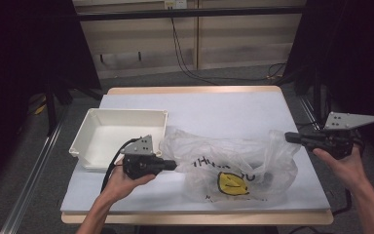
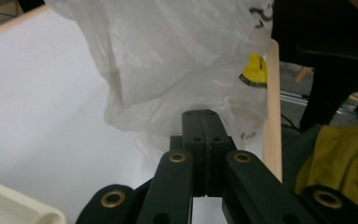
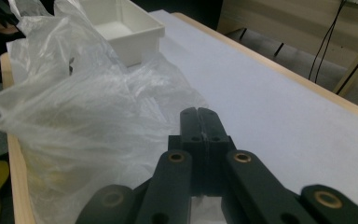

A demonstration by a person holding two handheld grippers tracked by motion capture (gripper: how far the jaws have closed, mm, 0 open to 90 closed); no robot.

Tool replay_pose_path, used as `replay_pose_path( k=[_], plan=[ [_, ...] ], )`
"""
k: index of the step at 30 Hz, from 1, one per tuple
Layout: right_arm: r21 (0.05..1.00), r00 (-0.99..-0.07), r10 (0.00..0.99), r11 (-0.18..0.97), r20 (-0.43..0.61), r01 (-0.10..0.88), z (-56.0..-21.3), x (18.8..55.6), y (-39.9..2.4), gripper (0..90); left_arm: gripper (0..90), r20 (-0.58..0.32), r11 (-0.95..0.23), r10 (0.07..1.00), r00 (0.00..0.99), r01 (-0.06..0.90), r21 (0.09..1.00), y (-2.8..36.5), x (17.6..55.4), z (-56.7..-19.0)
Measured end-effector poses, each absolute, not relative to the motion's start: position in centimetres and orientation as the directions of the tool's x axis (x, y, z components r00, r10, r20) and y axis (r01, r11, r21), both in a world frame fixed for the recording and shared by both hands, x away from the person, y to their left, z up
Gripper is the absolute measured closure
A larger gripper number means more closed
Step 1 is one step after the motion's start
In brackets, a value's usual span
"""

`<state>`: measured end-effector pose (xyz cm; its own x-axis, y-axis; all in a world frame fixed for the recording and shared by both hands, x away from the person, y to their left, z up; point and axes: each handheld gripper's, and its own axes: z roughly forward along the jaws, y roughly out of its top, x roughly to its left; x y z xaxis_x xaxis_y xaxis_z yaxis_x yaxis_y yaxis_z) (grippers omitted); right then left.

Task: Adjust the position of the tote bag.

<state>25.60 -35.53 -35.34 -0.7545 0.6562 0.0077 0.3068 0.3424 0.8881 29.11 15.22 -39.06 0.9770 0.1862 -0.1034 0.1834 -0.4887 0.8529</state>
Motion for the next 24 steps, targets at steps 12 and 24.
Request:
replay_pose_path(
  k=[12, 24],
  plan=[
    [0.848, -0.771, 0.637, 0.4, 0.015, 0.347, -40.0, 23.7, -34.3, 90.0, 90.0, -0.149, -0.585, 0.206, 0.967, 0.244, 0.773, 15.8, 27.6, -43.6],
    [0.811, -0.748, 0.663, 0.435, 0.005, 0.391, -43.6, 23.8, -34.1, 90.0, 90.0, -0.166, -0.667, 0.238, 0.957, 0.285, 0.688, 15.2, 28.5, -47.6]
  ],
)
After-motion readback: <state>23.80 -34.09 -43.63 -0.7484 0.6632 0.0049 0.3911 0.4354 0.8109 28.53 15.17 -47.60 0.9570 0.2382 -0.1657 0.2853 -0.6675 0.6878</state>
